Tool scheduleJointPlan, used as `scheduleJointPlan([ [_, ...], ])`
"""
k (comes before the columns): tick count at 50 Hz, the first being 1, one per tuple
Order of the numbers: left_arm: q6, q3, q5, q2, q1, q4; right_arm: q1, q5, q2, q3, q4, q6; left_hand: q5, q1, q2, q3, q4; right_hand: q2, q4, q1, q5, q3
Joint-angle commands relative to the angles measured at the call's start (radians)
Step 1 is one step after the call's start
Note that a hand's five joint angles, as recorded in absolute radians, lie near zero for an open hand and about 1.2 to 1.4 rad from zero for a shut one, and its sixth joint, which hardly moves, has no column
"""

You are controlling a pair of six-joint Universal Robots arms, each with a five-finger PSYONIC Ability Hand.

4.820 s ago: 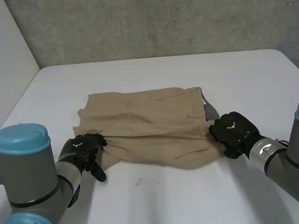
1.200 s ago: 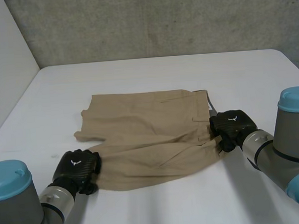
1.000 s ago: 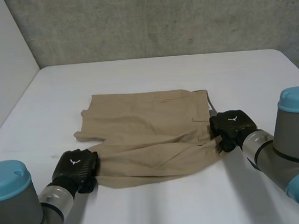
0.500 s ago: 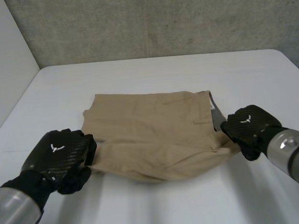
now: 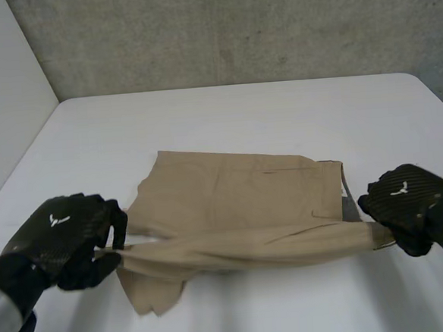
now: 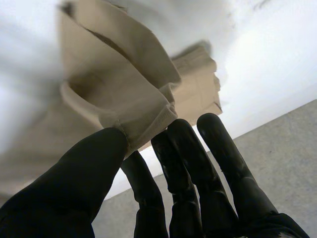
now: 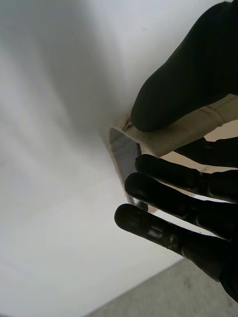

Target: Fold the shorts.

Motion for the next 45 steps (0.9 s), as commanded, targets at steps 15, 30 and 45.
scheduleJointPlan([
  [15,-0.004,0.614,-0.139,-0.57,-0.139,0.538,0.175,0.157,0.373,-0.576,-0.491,0.336,0.254,0.281,0.199,0.206,0.197,0.219,0.204,0.422,0.233,0.219],
  [30,-0.059,0.928,-0.315,-0.474,-0.185,0.62,0.199,0.205,0.323,-0.71,-0.848,0.437,0.254,0.281,0.199,0.206,0.197,0.219,0.204,0.422,0.233,0.219],
  [45,-0.081,0.1,-0.302,-0.291,-0.222,0.67,0.189,0.13,0.461,-0.44,-0.664,0.393,0.254,0.281,0.199,0.206,0.197,0.219,0.204,0.422,0.233,0.219],
])
